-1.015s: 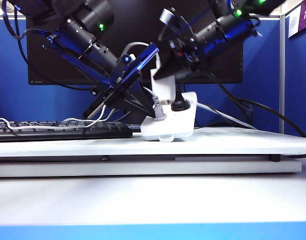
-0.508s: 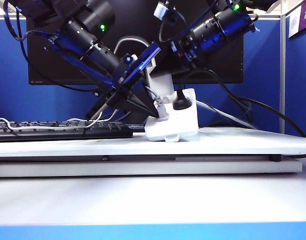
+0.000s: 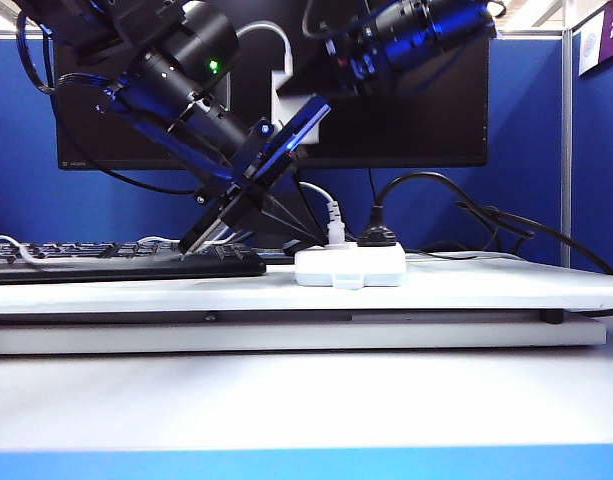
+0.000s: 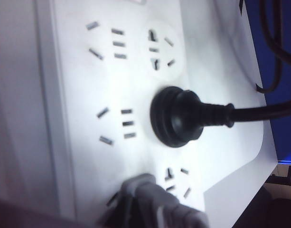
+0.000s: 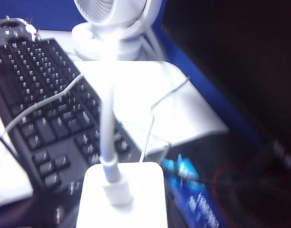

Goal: Unplug the white charger from the socket, then place it next to the socket.

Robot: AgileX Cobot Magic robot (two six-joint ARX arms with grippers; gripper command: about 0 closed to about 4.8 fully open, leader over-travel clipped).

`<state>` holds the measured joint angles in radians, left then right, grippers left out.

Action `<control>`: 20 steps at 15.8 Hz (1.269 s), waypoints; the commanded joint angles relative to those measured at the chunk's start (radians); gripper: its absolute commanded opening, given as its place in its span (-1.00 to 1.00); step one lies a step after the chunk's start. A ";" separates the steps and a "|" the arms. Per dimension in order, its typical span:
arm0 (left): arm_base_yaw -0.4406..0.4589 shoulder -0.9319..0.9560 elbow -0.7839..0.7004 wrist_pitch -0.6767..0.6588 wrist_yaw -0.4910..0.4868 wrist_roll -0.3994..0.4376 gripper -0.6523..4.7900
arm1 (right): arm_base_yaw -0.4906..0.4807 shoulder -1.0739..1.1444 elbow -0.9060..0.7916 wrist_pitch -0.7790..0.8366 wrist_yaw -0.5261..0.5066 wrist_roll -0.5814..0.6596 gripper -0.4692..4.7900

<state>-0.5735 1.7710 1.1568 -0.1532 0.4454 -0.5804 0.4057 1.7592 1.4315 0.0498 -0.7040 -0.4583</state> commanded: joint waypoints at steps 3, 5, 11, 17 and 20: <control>-0.005 0.016 -0.019 -0.108 0.027 0.087 -0.78 | -0.003 -0.015 0.011 0.171 0.077 0.049 -0.82; -0.004 0.004 -0.018 -0.079 0.086 0.117 -0.78 | -0.015 -0.016 0.011 0.243 0.077 0.186 -0.82; -0.002 -0.175 -0.017 -0.022 0.043 0.137 -0.78 | -0.066 -0.096 0.011 0.318 0.077 0.351 -0.82; -0.002 -0.427 -0.013 -0.077 0.045 0.351 -0.78 | -0.067 -0.275 0.011 0.198 0.110 0.362 -0.82; -0.003 -0.567 -0.013 -0.074 0.043 0.376 -0.78 | -0.067 -0.375 0.011 0.069 0.126 0.362 -0.82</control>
<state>-0.5766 1.2331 1.1412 -0.2379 0.4885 -0.2157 0.3408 1.4155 1.4372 0.1371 -0.5823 -0.1009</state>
